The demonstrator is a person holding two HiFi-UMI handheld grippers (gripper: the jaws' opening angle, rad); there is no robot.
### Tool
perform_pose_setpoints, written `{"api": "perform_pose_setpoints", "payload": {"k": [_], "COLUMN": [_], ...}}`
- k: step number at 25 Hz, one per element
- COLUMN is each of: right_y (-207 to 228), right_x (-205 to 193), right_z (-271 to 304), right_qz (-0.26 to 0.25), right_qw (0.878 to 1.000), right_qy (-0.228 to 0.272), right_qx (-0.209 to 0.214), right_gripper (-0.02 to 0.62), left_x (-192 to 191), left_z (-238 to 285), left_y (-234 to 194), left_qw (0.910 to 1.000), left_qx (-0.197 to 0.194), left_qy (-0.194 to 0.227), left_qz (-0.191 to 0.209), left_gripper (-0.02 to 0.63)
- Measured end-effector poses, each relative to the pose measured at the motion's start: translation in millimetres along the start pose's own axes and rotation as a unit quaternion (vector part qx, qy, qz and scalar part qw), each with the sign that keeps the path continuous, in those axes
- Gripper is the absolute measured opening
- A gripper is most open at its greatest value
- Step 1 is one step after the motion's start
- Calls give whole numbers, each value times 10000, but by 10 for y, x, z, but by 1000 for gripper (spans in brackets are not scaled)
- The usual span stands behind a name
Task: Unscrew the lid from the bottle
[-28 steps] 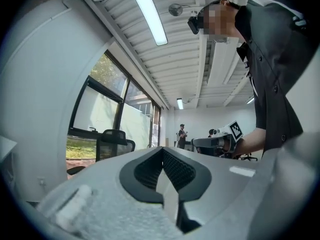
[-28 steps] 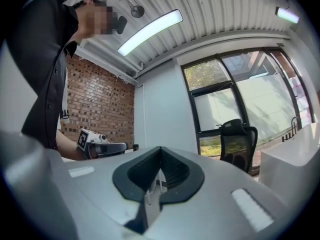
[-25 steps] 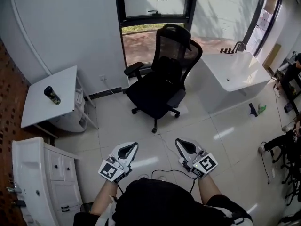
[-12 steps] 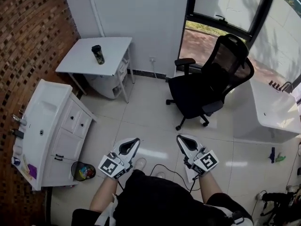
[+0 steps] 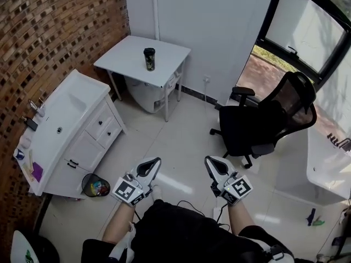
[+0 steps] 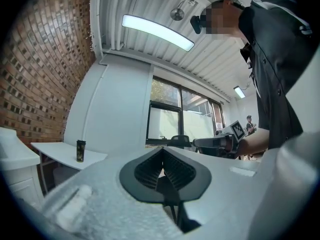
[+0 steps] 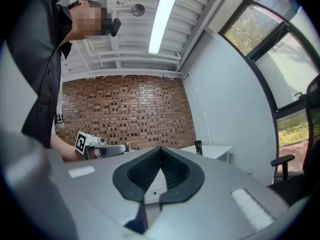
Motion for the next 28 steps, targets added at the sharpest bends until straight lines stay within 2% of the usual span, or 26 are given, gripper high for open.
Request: {"api": "perform_pose_setpoints", "payload": {"k": [5,9,13,23,28], "right_y": [-60,-61,-63,-99,49], "right_x": [157,339,448,399,397], "right_z": [406,804,1236,2263,2567], "right_qz": [-238,-425,-478,-311,-311], "right_qw": [9995,9989,9984,9978,9966], "right_qy": [-61,28,125,-81,-271], "right_qx": [176,194,270,585,718], "right_gripper": [6,6,6,6,6], "left_x": [-21,102,189,15,-32], "left_z": [78,244,224,-176,-106], "left_y": [-396,-693,-1031,-1977,-2244], "left_qw": [9999,9994,9990,9999,9997], "left_qx": [-79,-307,-343,64,183], "left_qy": [43,68,181,-120,-151], "left_qz": [-130,145,209,-44,-77], "left_gripper": [2,2,2,2,2]}}
Point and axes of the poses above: the fingertips, and each gripper's own axes: z forward along the fingers, y to its right, x out of its top, the point moved 3 cm from there along -z, backward along the fingers, and after that the axes turned 12 degrees about -y, right-handed, at the moved point
